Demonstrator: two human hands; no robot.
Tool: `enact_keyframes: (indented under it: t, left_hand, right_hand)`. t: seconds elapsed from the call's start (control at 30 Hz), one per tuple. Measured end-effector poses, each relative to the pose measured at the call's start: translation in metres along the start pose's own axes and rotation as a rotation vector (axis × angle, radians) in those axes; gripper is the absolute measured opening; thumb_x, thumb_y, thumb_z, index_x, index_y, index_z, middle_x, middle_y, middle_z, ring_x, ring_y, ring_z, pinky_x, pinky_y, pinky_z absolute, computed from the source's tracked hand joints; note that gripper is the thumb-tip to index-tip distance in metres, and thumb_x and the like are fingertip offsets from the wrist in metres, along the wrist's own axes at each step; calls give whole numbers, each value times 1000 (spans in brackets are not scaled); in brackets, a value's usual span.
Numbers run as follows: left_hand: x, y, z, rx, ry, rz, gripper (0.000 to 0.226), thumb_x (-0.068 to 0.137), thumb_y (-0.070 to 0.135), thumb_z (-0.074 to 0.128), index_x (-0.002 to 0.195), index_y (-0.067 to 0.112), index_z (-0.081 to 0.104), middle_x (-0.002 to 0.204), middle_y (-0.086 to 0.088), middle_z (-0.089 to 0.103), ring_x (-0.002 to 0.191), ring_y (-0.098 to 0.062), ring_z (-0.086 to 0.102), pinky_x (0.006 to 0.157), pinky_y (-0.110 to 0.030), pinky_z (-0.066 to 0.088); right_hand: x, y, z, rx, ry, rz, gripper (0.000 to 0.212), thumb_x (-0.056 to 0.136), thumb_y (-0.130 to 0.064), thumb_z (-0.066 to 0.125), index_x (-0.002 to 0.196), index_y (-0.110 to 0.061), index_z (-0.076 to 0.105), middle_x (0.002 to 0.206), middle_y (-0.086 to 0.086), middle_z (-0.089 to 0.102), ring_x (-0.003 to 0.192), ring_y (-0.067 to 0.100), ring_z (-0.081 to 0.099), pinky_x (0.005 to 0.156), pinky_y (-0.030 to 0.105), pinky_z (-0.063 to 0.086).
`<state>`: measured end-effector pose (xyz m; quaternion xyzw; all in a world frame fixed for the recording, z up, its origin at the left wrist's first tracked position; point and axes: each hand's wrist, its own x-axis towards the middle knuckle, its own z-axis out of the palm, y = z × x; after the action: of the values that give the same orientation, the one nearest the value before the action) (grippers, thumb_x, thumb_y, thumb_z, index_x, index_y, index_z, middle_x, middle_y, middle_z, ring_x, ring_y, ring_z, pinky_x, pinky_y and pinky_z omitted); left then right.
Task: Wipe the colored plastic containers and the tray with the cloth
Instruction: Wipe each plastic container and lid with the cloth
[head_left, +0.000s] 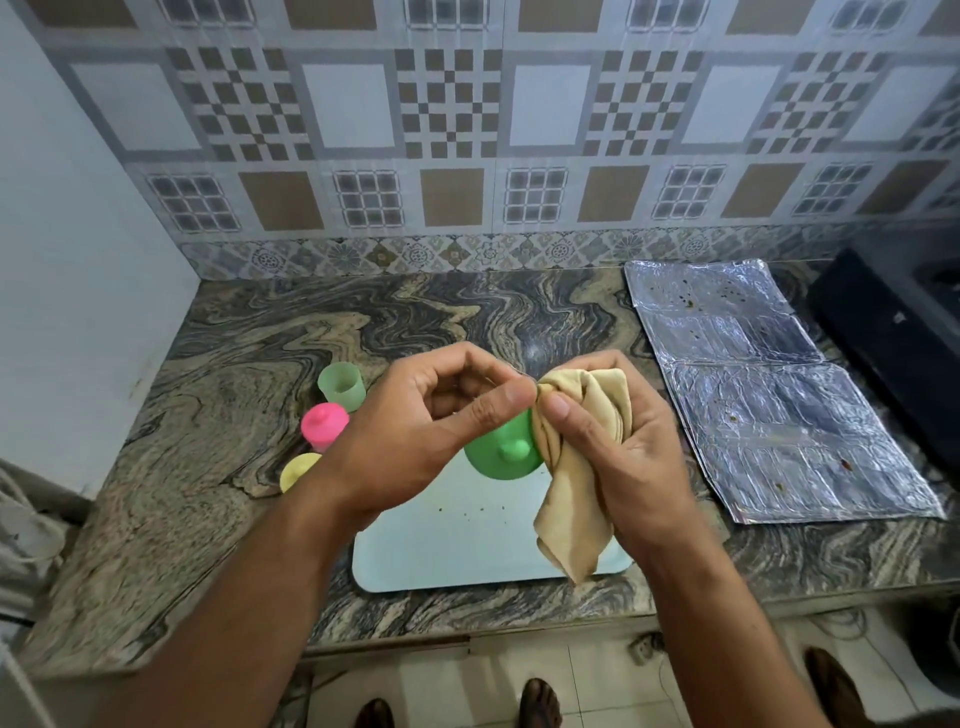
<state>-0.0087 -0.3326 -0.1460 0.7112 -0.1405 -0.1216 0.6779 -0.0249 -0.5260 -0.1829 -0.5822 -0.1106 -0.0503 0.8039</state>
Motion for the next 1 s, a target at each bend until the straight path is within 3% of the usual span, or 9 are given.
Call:
enact_keyframes:
  t: [0.1,0.23,0.33,0.53,0.6,0.7,0.8,0.87,1.0]
  left_hand:
    - [7,2,2,-13,38,-57,35,77,43,85,91,12,75,90,-11,77,82,-17,70,81,-29,56]
    - [11,4,0,-155,-55,-185,23,73,27,93,81,14,76,84,-9,78,75,-16,72,76,-27,60]
    - [10,6,-2,-224,-103,-236,13,76,20,83,84,11,77,85,-7,78,74,-14,74,71,-24,61]
    - [-3,-5,-5,-241,-28,-95,22,87,18,79,109,19,77,103,-5,76,96,-15,73,83,-27,60]
    - [-12,-14,-2,-247,8,-48,30,80,28,80,110,27,76,107,-4,76,101,-16,71,88,-31,61]
    - [-21,-28,9,-323,80,-28,27,77,31,85,102,27,78,100,-4,78,93,-13,72,81,-27,60]
    - [-22,-31,9,-217,143,-6,15,90,21,78,103,14,76,90,-2,76,80,-6,68,72,-19,54]
    - [-22,-27,2,-104,80,-4,14,92,15,75,105,9,75,86,-3,73,79,-5,66,73,-16,52]
    - [-19,-25,-8,4,-59,-63,28,94,20,70,117,4,74,107,-27,74,98,-18,67,94,-35,56]
  right_hand:
    - [-4,4,2,-27,-65,5,13,92,-5,71,100,-10,63,81,-6,68,72,6,62,68,19,53]
    - [-7,2,-3,-80,-134,-10,14,93,-4,70,102,-12,63,84,-4,67,74,7,61,69,20,51]
    - [-8,1,-4,-83,-136,-2,14,93,-3,70,101,-11,62,83,-6,67,73,6,60,69,19,51]
    - [-7,-1,-1,43,106,3,10,90,-10,69,97,-13,62,78,-11,68,67,3,61,63,16,52]
    - [-6,0,2,124,194,19,12,91,-16,71,97,-15,61,76,-10,66,65,3,60,61,17,52]
    - [-8,4,4,126,229,17,24,88,-28,83,98,-18,63,77,-9,66,66,4,59,63,18,52]
    - [-8,6,1,-30,167,-26,11,91,-14,72,97,-15,63,79,-12,69,69,2,62,65,17,53]
    - [-6,1,-2,-154,60,-35,13,91,-11,73,99,-10,64,82,-12,70,73,1,63,69,15,53]
    - [5,-9,-7,-298,-125,-23,18,91,-12,78,100,-8,64,85,-6,72,75,4,65,71,17,52]
